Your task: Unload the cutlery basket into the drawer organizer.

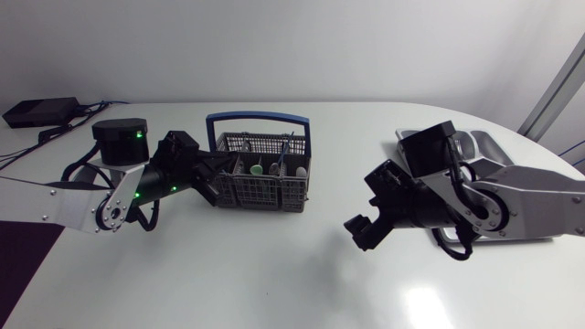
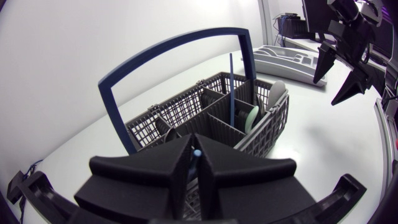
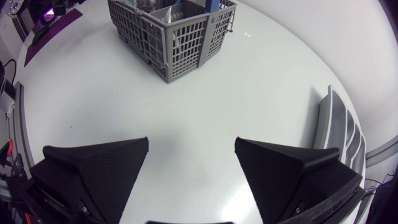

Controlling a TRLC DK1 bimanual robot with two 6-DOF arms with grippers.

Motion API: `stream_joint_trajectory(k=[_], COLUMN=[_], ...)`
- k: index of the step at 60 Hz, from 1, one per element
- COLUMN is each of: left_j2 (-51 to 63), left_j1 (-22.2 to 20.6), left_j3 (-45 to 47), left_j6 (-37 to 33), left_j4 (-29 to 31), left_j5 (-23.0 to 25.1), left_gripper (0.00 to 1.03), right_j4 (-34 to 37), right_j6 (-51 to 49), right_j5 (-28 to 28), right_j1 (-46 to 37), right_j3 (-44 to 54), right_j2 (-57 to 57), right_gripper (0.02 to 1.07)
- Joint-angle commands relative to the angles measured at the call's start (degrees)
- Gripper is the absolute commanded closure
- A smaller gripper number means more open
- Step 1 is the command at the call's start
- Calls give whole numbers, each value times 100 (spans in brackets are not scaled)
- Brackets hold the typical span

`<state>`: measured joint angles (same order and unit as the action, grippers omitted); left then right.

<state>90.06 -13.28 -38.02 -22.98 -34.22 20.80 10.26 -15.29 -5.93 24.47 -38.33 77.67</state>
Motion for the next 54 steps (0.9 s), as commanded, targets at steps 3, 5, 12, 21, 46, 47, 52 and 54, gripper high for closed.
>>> stream_joint_trajectory(k=[3,5,12,21,46,47,52,54], left_j2=[-156,-235,-683,-1439,-2924,-2933,-2950,-2959], left_j1=[36,62,89,71,-114,-140,-351,-474], left_j3=[-206,-223,-408,-724,-2298,-2324,-2544,-2588], left_j6=[31,31,31,13,48,57,119,198], left_j4=[3,47,565,1347,4362,4424,4951,5127], left_j5=[126,126,170,197,276,276,276,276], left_gripper=[100,100,100,100,100,100,100,100], right_j4=[-59,-51,-51,-51,55,72,204,336], right_j6=[-62,-62,-62,-71,-484,-484,-466,-449], right_j5=[57,75,128,189,506,506,435,347], right_j1=[84,111,163,251,550,568,656,700], right_j3=[-87,-79,-79,-61,-149,-166,-263,-351], right_j2=[99,99,38,-138,-841,-867,-990,-1034], right_gripper=[7,7,7,7,7,7,7,7])
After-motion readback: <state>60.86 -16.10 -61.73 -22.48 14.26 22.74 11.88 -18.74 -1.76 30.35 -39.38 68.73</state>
